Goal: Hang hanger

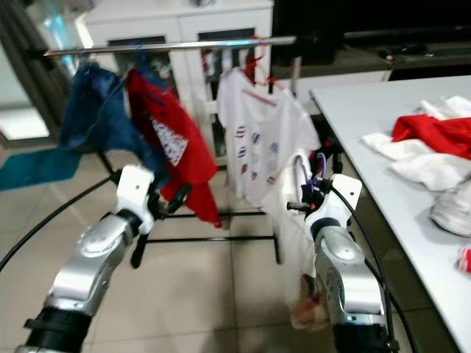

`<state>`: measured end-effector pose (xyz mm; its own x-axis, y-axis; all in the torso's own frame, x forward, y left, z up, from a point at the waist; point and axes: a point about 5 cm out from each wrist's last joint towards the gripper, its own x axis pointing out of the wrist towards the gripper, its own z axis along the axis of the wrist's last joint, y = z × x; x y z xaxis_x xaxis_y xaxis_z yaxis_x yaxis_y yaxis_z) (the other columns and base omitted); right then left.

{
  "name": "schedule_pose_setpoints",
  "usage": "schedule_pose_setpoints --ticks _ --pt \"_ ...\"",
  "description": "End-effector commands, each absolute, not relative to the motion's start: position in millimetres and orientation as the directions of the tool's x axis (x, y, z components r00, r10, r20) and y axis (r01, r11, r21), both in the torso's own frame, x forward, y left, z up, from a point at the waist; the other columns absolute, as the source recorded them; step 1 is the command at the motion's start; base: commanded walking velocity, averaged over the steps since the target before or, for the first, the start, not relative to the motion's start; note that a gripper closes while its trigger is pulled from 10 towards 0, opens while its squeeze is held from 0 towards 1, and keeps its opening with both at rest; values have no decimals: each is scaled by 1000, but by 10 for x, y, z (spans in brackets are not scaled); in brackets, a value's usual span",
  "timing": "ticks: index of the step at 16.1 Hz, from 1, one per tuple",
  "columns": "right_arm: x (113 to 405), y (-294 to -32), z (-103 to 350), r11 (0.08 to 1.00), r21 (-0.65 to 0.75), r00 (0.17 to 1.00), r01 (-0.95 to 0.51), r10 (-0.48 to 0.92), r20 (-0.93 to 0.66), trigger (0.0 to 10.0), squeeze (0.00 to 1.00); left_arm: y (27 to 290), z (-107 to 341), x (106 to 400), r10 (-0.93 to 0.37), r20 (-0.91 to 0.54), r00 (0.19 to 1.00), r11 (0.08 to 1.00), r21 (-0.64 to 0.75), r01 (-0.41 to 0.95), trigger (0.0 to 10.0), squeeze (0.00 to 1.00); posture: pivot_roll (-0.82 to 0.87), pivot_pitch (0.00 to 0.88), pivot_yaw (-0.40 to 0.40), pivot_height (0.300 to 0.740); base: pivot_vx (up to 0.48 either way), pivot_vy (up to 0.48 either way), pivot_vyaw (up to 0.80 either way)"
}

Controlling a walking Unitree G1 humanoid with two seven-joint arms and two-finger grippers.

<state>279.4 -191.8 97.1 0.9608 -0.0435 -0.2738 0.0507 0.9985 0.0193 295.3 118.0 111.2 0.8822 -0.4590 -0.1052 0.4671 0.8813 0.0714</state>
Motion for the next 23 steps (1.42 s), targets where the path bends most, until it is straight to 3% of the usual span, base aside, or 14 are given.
schedule_pose_setpoints --ticks 1,10,17,23 --pt "2883 -1817 1130 1000 25 977 10 -4 -212 10000 0 1273 1097 2953 -442 -123 888 886 96 454 10000 0 15 5 77 740 454 0 800" --pt "2938 -1740 1118 997 42 972 -65 72 -223 10000 0 1261 1139 2955 -414 -99 905 904 73 422 10000 0 26 0 48 740 457 0 89" --pt "2972 -1647 1155 992 23 970 -128 130 -206 10000 0 1232 1133 2904 -450 -105 887 878 130 461 10000 0 32 0 43 740 456 0 196" --pt "2970 -1655 1168 996 44 980 -82 89 -177 10000 0 1194 1152 2879 -468 -91 879 866 149 477 10000 0 29 0 49 740 458 0 133"
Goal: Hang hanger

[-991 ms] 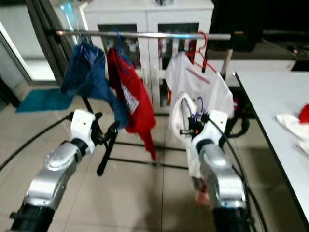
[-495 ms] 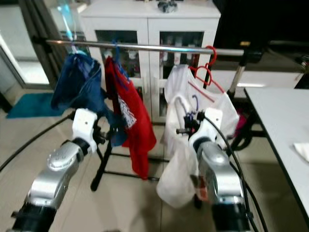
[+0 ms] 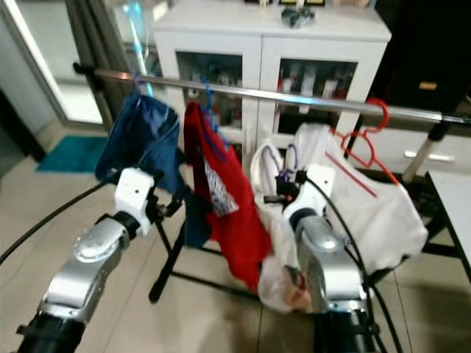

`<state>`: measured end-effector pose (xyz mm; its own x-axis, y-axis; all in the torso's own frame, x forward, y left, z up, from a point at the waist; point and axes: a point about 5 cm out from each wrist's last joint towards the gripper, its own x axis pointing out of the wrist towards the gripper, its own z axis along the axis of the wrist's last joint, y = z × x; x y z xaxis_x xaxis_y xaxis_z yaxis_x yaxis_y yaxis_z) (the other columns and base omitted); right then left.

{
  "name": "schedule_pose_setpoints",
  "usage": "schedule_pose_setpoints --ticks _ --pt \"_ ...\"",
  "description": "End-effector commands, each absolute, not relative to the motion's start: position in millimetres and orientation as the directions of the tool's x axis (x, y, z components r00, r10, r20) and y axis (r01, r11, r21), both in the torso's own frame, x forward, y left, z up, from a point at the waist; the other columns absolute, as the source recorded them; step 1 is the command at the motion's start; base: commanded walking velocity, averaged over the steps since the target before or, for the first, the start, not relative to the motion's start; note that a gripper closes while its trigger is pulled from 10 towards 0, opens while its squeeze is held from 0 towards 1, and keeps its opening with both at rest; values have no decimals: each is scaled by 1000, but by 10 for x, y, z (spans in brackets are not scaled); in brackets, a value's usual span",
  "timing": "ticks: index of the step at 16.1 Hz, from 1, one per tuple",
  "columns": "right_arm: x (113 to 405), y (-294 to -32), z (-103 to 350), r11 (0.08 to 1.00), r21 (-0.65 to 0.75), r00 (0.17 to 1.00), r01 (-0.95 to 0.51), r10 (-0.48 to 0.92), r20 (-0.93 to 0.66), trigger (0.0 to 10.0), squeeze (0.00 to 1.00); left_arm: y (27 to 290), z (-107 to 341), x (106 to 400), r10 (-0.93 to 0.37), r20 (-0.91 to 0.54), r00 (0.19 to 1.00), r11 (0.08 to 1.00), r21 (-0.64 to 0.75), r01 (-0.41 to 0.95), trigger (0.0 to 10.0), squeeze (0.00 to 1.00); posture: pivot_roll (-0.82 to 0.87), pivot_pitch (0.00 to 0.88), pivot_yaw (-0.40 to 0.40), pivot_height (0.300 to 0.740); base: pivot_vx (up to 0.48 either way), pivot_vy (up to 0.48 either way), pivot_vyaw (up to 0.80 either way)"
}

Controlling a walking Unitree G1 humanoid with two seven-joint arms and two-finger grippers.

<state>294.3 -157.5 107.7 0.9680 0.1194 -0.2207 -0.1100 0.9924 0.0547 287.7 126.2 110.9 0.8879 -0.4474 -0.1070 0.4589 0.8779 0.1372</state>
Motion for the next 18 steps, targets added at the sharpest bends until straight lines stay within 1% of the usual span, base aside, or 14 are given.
schedule_pose_setpoints --ticks 1,2,4,5,6,7,9,12,13,14,16,17,18 --pt "2971 -1646 1185 995 45 981 -85 91 -170 10000 0 1196 1153 2878 -473 -92 876 862 155 482 10000 0 28 0 49 740 435 0 0" --pt "2965 -1633 1240 994 28 984 -104 107 -144 10000 0 1179 1166 2861 -497 -87 863 850 150 505 10000 0 29 0 49 740 364 0 0" --pt "2935 -1677 1354 994 -2 990 -107 106 -95 10000 0 1120 1245 2797 -556 -37 830 822 119 556 10000 0 54 0 33 740 0 0 0" --pt "2882 -1749 1447 995 -1 995 -96 96 -43 10000 0 1093 1325 2726 -612 12 790 785 123 607 10000 0 60 0 27 740 0 0 0" --pt "2845 -1801 1479 996 -6 996 -84 84 -26 10000 0 1082 1370 2664 -662 35 749 748 102 656 10000 0 60 0 27 740 0 0 0" --pt "2821 -1815 1505 996 -19 996 -84 84 -18 10000 0 1072 1379 2609 -704 31 709 709 79 701 10000 0 70 0 16 740 0 0 0" --pt "2829 -1785 1585 996 -3 996 -94 94 6 10000 0 1064 1416 2552 -754 26 656 656 60 752 10000 0 80 0 15 740 0 0 0" --pt "2936 -1721 1616 996 -22 996 -81 81 -31 10000 0 1068 1505 2554 -775 36 631 632 58 773 10000 0 96 0 20 740 0 0 0" --pt "2989 -1686 1637 995 -59 995 -85 82 -51 10000 0 1059 1566 2558 -783 60 619 621 48 782 10000 0 102 0 20 740 0 0 0" --pt "3008 -1681 1649 995 -55 996 -81 78 -50 10000 0 1055 1577 2555 -788 60 612 615 48 787 10000 0 104 0 20 740 0 0 0" --pt "3207 -1670 1677 998 -27 995 -59 56 -79 10000 0 1037 1611 2532 -809 44 586 588 54 807 10000 0 117 0 18 740 0 0 0" --pt "3227 -1672 1673 998 -28 995 -57 54 -85 10000 0 1036 1613 2529 -809 43 586 587 54 807 10000 0 121 0 18 740 0 0 0" --pt "3337 -1673 1638 997 -40 989 -60 54 -136 10000 0 1039 1632 2514 -818 41 574 576 52 816 10000 0 124 0 20 740 0 0 0"
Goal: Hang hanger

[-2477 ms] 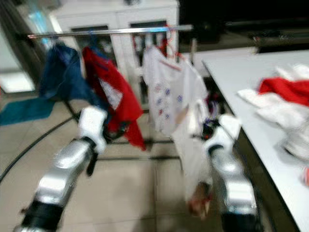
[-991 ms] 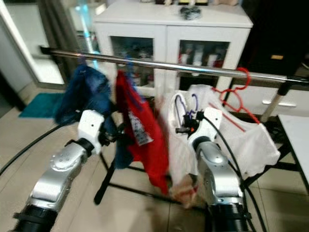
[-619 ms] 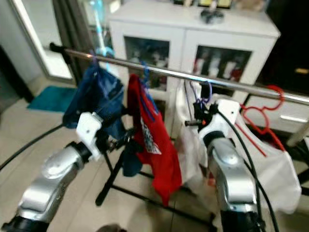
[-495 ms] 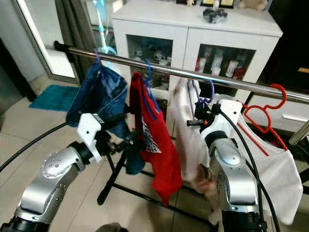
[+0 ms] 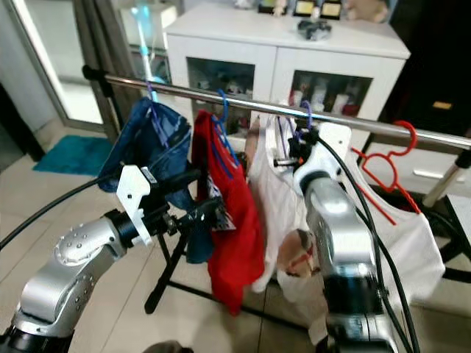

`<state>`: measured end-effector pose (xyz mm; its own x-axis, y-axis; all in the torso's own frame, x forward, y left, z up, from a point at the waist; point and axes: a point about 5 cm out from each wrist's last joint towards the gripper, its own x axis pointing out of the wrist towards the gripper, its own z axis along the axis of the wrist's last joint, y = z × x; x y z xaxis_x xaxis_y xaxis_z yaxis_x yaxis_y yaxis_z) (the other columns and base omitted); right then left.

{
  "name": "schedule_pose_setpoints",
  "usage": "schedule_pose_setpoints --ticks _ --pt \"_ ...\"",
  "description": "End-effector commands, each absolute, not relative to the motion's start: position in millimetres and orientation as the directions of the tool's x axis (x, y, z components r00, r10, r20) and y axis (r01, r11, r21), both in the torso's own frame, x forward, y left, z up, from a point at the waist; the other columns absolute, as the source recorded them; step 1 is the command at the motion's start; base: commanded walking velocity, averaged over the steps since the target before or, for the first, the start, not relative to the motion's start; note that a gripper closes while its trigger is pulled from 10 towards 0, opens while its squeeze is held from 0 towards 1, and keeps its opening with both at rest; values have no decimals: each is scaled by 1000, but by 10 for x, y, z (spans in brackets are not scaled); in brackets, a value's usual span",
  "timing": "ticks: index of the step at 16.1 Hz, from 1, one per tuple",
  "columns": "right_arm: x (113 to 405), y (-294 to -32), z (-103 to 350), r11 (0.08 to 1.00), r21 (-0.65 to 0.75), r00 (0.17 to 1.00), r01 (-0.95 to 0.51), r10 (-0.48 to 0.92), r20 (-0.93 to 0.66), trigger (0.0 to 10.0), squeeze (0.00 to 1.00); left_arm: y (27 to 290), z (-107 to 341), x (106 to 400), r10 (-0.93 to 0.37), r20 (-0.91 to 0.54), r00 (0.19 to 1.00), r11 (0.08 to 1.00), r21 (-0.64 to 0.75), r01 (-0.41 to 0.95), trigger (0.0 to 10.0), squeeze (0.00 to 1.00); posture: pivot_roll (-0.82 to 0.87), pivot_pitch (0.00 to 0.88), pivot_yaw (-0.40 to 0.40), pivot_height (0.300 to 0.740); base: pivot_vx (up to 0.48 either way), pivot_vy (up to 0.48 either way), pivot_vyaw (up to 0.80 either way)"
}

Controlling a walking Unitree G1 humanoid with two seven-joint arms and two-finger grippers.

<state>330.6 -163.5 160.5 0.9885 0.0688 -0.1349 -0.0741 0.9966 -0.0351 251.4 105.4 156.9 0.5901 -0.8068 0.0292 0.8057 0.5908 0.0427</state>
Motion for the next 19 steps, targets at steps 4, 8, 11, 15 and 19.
schedule_pose_setpoints --ticks 4,8,11,15,19 --pt "3590 -1700 1549 999 -24 975 -46 40 -217 10000 0 1049 1647 2486 -827 30 561 562 53 825 10000 0 138 0 21 740 0 0 0" --pt "3713 -1687 1543 999 6 973 -42 42 -226 10000 0 1066 1659 2511 -828 15 561 561 65 825 10000 0 142 0 30 740 0 0 0" --pt "3702 -1694 1499 999 14 967 -51 53 -248 10000 0 1055 1658 2534 -836 10 549 548 72 833 10000 0 128 0 47 740 0 0 0" --pt "3624 -1769 1484 998 41 977 -43 50 -206 10000 1000 1058 1695 2632 -804 51 593 594 111 796 10000 0 106 0 66 740 0 0 0" --pt "3317 -1828 1716 984 70 984 -162 167 -70 10000 1000 1154 1688 2730 -711 97 696 703 128 700 10000 0 60 0 100 740 0 0 0"
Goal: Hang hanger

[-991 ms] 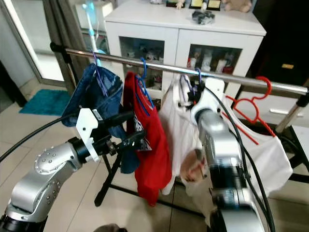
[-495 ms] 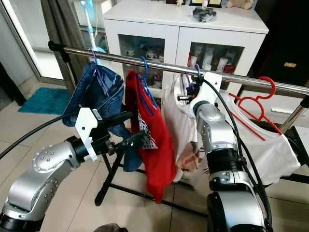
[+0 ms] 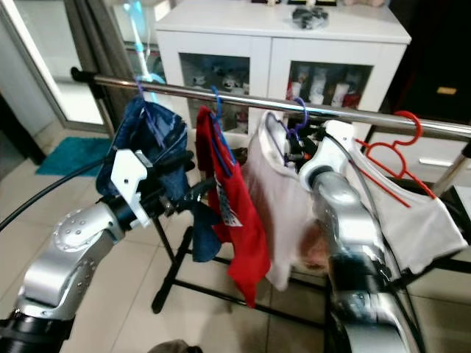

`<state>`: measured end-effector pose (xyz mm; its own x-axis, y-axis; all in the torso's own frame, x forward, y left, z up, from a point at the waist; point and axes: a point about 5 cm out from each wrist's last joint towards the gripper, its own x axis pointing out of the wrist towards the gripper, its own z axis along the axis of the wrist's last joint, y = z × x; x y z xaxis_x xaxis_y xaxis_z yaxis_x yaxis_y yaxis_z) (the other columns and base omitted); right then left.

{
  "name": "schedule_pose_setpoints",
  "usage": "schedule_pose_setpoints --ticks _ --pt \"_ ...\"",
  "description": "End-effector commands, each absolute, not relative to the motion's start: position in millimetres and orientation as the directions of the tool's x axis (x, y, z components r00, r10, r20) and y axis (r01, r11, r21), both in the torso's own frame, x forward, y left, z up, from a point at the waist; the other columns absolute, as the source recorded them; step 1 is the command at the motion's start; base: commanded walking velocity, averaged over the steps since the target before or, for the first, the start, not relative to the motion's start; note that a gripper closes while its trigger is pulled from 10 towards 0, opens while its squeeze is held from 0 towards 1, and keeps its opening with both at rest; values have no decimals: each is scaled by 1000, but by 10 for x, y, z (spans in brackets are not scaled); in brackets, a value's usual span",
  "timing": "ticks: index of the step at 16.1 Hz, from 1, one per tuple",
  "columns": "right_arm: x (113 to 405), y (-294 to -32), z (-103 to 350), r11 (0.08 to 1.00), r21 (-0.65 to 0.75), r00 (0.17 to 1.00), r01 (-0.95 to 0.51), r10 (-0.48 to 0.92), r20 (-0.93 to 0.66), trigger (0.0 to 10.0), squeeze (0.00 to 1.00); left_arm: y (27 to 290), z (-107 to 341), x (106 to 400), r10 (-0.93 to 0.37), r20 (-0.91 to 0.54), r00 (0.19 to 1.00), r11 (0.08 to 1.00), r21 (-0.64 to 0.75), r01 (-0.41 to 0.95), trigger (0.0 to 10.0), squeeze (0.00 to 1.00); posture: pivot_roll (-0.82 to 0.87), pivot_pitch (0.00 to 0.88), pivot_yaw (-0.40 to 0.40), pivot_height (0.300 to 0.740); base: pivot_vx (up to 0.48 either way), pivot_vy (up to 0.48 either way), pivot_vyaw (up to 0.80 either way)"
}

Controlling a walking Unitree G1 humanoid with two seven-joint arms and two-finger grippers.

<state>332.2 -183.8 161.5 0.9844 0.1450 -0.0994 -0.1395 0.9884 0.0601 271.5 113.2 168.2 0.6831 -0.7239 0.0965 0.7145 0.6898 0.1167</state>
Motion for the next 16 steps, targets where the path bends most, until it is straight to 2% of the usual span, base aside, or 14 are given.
schedule_pose_setpoints --ticks 1,3,5,6,9,10,13,16 --pt "3186 -1826 1824 972 85 975 -219 222 -23 10000 1000 1152 1664 2731 -696 96 712 718 117 686 10000 0 54 0 104 740 0 0 0" --pt "3039 -1840 1900 963 77 966 -259 259 4 10000 1000 1137 1611 2748 -663 63 746 748 102 656 10000 0 57 0 100 740 0 0 0" --pt "2749 -1862 1949 939 64 940 -338 335 62 10000 1000 1147 1520 2771 -576 17 817 816 75 574 10000 0 61 0 84 740 0 0 0" --pt "2621 -1855 1919 947 47 947 -318 315 68 10000 1000 1186 1482 2757 -530 12 848 847 54 529 10000 0 52 0 87 740 0 0 0" --pt "2540 -1787 1735 966 73 968 -249 251 -14 10000 1000 1237 1442 2747 -487 6 874 873 41 486 10000 0 46 0 87 740 0 0 0" --pt "2519 -1735 1637 968 122 974 -219 224 -29 10000 1000 1248 1411 2747 -471 -5 882 881 45 470 10000 0 46 0 82 740 0 0 0" --pt "2515 -1746 1508 981 118 986 -152 159 -50 10000 1000 1242 1379 2728 -453 -27 891 889 56 454 10000 0 58 0 63 740 0 0 0" --pt "2539 -1695 1415 980 140 984 -139 152 -88 10000 1000 1237 1333 2711 -441 -41 897 896 48 442 10000 0 57 0 58 740 -293 0 0"
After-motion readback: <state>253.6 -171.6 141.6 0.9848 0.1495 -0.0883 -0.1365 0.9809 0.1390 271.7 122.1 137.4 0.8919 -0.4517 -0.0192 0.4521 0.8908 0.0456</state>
